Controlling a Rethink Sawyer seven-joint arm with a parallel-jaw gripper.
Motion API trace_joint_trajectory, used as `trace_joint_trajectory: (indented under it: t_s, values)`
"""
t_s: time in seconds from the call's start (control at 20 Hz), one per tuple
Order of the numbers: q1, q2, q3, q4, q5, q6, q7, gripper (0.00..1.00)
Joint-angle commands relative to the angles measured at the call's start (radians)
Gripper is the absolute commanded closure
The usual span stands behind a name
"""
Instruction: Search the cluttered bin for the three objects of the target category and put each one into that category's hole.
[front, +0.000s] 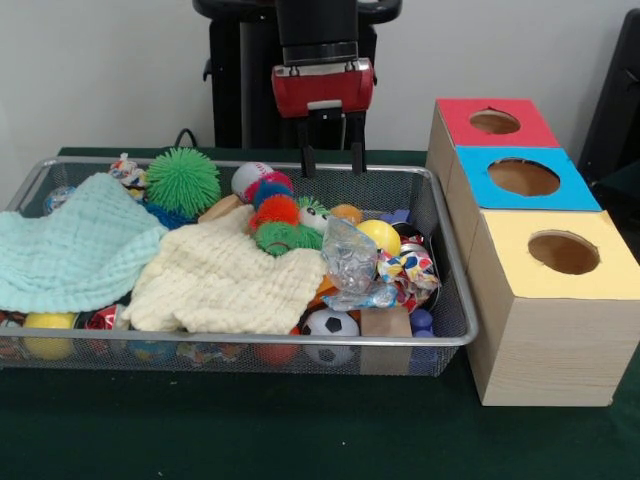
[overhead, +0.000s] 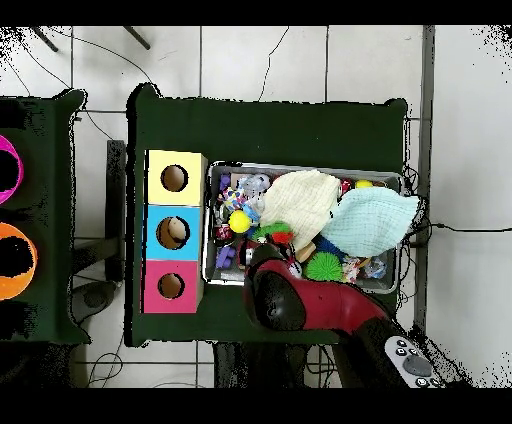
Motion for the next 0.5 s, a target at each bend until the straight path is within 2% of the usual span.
trace_joint_trajectory:
  t_s: [0.05,0.25,0.5]
  values:
    - [-0.037,0.013,0.022,-0.060,0.002,0.013,0.133,0.00]
    - [-0.038,0.009,0.025,-0.060,0.004,0.021,0.131,0.00]
    - [-0.027,0.050,0.016,-0.084,-0.005,0.041,0.108,0.00]
